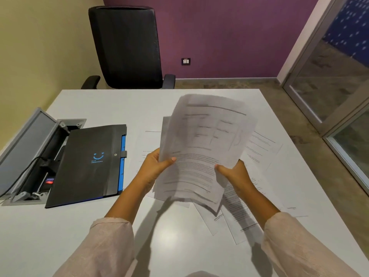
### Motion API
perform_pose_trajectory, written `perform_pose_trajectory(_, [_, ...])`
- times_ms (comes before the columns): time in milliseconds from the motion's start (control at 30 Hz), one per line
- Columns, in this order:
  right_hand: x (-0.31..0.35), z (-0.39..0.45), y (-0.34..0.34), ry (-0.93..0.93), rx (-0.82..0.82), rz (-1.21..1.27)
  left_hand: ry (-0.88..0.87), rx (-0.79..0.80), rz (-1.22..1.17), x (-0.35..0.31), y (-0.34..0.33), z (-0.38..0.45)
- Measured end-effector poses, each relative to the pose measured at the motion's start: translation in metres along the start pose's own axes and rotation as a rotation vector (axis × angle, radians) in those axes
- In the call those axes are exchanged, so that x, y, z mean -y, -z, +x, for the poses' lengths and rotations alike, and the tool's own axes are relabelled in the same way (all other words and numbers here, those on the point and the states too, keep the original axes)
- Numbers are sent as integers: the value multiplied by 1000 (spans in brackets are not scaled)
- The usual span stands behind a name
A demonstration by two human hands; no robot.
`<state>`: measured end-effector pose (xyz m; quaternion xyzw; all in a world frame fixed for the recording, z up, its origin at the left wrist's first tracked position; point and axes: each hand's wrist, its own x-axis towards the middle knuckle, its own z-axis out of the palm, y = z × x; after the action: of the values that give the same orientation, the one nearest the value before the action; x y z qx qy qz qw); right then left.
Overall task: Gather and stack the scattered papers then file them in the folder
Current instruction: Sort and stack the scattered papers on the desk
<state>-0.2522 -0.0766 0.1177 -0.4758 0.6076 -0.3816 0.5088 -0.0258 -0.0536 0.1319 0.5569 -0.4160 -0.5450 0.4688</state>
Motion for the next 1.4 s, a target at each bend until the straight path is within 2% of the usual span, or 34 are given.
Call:
perform_pose_trajectory(233, [-16, -11, -2, -45, 43, -5, 50, -28, 1, 17, 0, -8])
perform_pose_trajectory(400, [-50, -17, -5, -114, 125, -165, 188, -35, 174, 51, -4, -20])
perform_pose_trajectory(467, [-68, -18, -4, -110, 179, -253, 213, -127, 279, 68, -2, -22])
perform_pose_trajectory(567, [-88, -13, 6, -96, 218, -214, 269, -295, 262, 80, 4, -24])
perform_pose_trajectory(633, [-98, -8, 19, -87, 168, -232, 310, -330, 262, 83, 11, -25])
perform_pose_trajectory(733, [-116, 1, 50, -96, 5, -329, 372, -354, 275, 90, 21, -25])
perform_pose_trajectory(800, [-125, 3, 75, -110, -91, -504, 440, -346, 326, 96, 28, -25])
perform_pose_trajectory(867, [-134, 2, 99, -112, -155, -884, 487, -306, 396, 102, 33, -26])
perform_pose_trajectory(900, [-138, 1, 109, -140, -161, -1065, 502, -295, 430, 105, 35, -25])
perform_pose_trajectory(967, [-143, -1, 123, -289, -131, -1227, 531, -297, 491, 110, 40, -22])
perform_pose_trajectory(1033, [-147, 2, 131, -402, -98, -1221, 552, -315, 531, 113, 44, -16])
perform_pose_trajectory(1133, [-148, 7, 135, -449, -85, -1153, 517, -408, 537, 110, 41, -12])
perform_pose_trajectory(1267, [-145, 10, 131, -431, -135, -1165, 421, -554, 575, 103, 31, -7])
perform_pose_trajectory(1400, [-142, 11, 126, -388, -189, -999, 382, -525, 557, 101, 24, -2])
